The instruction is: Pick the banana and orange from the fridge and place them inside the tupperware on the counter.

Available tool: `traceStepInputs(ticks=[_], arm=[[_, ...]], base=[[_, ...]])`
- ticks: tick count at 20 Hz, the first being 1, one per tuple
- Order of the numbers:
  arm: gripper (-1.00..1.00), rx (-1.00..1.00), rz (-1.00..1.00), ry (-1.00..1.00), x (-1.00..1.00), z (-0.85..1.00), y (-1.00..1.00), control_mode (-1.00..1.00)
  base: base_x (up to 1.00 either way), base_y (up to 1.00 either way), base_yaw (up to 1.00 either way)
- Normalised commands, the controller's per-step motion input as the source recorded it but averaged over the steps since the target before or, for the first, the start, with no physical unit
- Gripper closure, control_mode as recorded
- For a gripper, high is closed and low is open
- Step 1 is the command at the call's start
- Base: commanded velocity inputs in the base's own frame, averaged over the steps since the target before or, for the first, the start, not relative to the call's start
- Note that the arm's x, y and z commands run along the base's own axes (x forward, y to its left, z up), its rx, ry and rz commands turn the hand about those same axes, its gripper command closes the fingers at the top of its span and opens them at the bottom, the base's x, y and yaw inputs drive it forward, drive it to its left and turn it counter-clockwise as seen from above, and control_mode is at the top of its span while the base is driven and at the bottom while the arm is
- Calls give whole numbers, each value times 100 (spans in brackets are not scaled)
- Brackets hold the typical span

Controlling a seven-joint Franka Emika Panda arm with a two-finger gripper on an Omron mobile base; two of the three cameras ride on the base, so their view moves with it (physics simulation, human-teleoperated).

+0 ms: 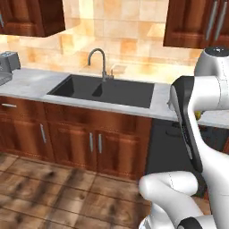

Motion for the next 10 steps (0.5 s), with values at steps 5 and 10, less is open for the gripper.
traceStepInputs(ticks=[5,10], arm=[[100,0,0,0,0,0,0,100],[100,0,0,0,0,0,0,100]], base=[[43,100,53],[83,100,32]])
